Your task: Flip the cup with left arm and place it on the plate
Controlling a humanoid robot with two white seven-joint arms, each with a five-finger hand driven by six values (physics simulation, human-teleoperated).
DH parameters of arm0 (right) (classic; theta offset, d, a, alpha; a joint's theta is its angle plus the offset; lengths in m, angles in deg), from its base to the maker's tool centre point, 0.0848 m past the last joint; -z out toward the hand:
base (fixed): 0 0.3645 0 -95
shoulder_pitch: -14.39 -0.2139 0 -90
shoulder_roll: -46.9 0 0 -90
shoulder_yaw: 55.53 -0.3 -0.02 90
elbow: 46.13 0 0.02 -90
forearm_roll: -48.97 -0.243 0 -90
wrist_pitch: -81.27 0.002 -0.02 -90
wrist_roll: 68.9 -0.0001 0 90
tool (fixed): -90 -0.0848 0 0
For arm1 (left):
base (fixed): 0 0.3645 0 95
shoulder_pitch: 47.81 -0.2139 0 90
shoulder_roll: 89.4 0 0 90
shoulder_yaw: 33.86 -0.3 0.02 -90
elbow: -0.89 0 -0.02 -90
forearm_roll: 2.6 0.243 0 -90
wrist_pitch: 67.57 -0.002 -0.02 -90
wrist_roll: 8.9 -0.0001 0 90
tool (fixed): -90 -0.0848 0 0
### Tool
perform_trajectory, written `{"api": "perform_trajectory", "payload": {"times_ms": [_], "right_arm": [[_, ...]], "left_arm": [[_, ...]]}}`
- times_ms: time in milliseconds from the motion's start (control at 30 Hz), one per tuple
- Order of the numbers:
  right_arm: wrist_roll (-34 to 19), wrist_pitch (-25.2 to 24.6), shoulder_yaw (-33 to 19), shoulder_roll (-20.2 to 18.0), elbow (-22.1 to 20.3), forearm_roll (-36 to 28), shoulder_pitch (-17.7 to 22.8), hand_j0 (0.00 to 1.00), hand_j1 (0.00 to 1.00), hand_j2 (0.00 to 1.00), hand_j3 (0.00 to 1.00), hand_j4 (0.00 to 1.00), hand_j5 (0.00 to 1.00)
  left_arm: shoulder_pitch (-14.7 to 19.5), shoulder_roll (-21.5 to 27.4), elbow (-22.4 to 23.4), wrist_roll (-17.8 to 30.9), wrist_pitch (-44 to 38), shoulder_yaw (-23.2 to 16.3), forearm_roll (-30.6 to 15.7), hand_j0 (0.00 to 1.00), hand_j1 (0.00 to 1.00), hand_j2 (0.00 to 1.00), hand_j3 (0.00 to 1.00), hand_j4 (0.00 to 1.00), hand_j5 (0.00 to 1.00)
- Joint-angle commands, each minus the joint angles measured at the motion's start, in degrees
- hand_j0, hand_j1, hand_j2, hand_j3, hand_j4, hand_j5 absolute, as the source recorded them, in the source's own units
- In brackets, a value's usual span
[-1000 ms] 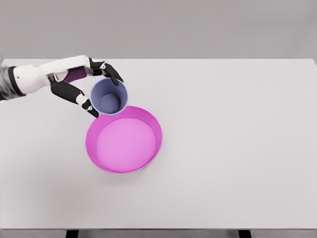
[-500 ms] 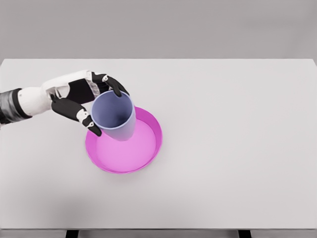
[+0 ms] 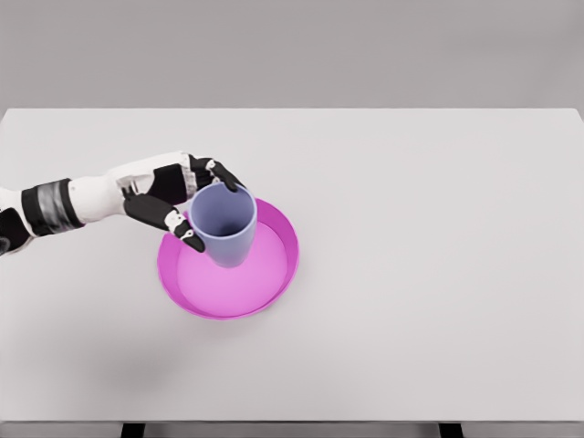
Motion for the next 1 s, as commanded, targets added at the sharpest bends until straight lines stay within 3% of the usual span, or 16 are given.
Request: {"api": "perform_trajectory", "payload": {"times_ms": [0,200,567,967], "right_arm": [[0.0,0.0,0.0,0.0,0.1,0.0,0.0,1.0,1.0,1.0,1.0,1.0,1.0],[0.0,0.0,0.0,0.0,0.0,0.0,0.0,1.0,1.0,1.0,1.0,1.0,1.0],[0.0,0.0,0.0,0.0,0.0,0.0,0.0,1.0,1.0,1.0,1.0,1.0,1.0],[0.0,0.0,0.0,0.0,0.0,0.0,0.0,1.0,1.0,1.0,1.0,1.0,1.0]], "left_arm": [[0.0,-1.4,1.2,0.0,-0.2,-0.6,-0.1,0.54,0.54,0.54,0.54,0.54,0.54],[0.0,-3.1,1.9,0.0,-0.3,-0.5,0.3,0.54,0.54,0.54,0.54,0.54,0.54],[-0.7,-5.6,7.9,0.1,-0.6,-0.6,2.8,0.55,0.55,0.55,0.55,0.55,0.55],[-1.8,-6.9,8.6,0.0,-0.6,-0.4,4.1,0.55,0.55,0.55,0.55,0.55,0.55]]}}
